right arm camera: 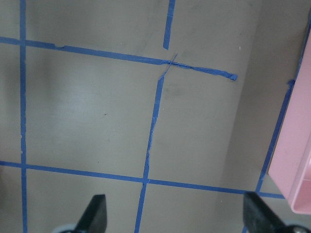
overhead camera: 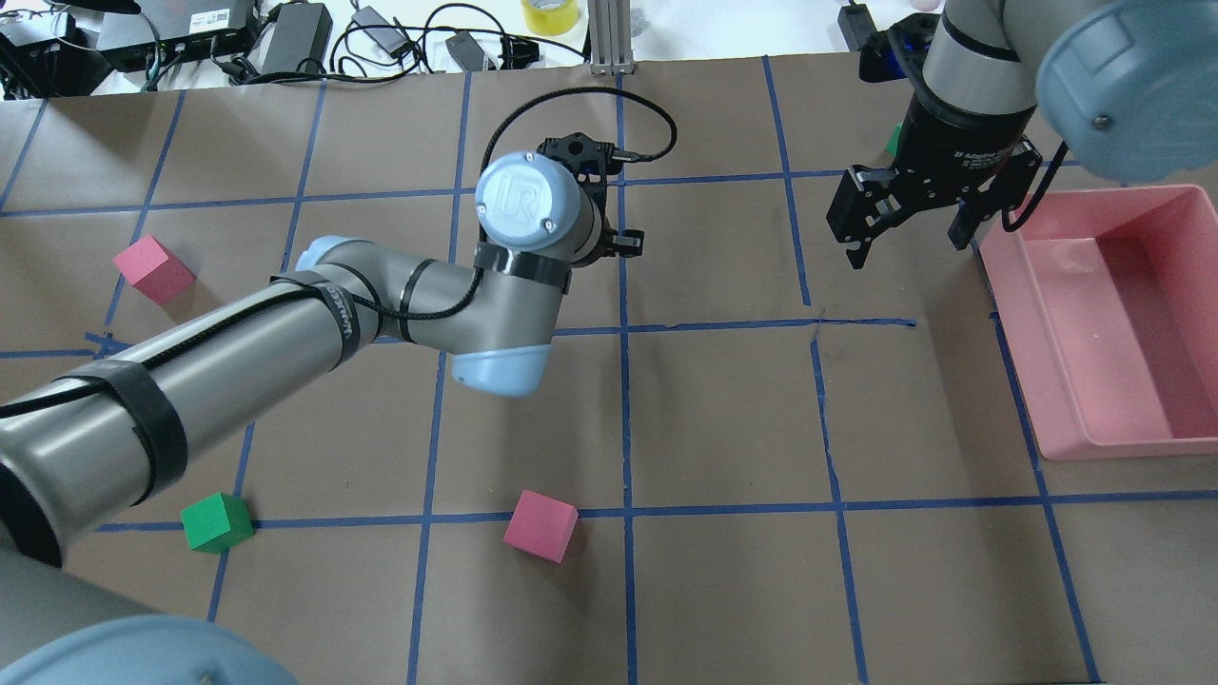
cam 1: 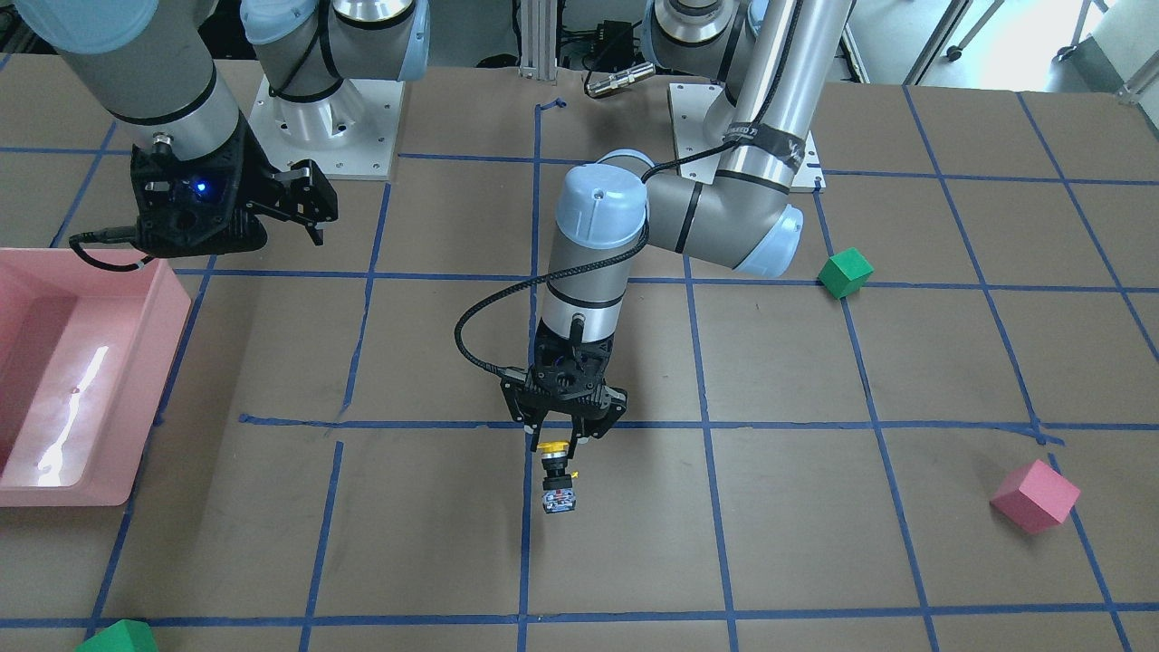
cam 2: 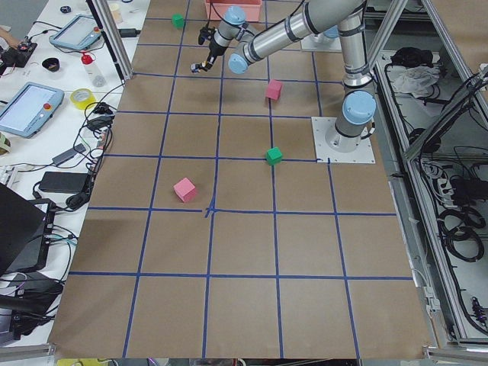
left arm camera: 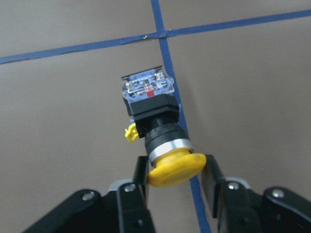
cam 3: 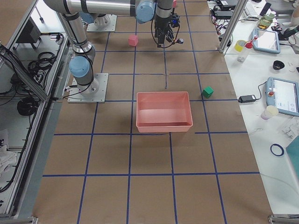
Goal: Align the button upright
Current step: 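Lift and rotate the button with the left gripper to stand upright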
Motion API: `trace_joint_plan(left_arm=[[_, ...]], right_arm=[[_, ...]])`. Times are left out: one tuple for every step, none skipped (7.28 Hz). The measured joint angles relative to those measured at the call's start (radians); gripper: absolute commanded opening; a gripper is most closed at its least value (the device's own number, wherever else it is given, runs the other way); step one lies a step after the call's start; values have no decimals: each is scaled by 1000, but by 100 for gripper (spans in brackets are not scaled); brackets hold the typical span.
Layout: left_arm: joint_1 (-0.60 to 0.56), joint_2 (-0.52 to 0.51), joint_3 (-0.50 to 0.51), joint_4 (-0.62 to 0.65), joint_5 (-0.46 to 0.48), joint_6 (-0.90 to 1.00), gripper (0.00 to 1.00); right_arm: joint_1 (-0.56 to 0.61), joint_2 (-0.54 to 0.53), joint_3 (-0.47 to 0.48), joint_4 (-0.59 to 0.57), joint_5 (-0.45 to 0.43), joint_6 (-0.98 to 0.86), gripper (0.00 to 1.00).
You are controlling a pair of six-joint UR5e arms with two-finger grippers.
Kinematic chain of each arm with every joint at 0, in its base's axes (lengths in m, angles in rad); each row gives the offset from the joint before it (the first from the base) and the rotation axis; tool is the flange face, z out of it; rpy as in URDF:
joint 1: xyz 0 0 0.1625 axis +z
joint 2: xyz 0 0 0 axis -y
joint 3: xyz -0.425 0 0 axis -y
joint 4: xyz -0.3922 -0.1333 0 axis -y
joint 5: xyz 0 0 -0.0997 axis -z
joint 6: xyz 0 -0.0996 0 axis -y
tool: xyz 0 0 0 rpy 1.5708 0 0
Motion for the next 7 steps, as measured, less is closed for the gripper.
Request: trace_joint_plan(left_arm=[[22, 24, 89, -241, -42, 13, 9], [55, 30, 166, -451, -92, 22, 7], [92, 20, 218, -605, -145, 28, 5], [123, -3, 242, -686, -184, 27, 5], [142, -34, 262, -725, -208, 19, 5], [152, -64, 294, -767, -226, 0, 5], [155, -82, 323, -824, -263, -48, 5]], right_arm=[[0, 0, 1, 0, 0, 0, 100], [0, 0, 1, 0, -1, 0, 100], [0, 0, 1, 0, -1, 0, 100], [0, 0, 3, 0, -1, 0, 100], [0, 0, 5, 1, 0, 0, 100], [0, 0, 6, 1, 0, 0, 100], [0, 0, 7, 2, 0, 0, 100]])
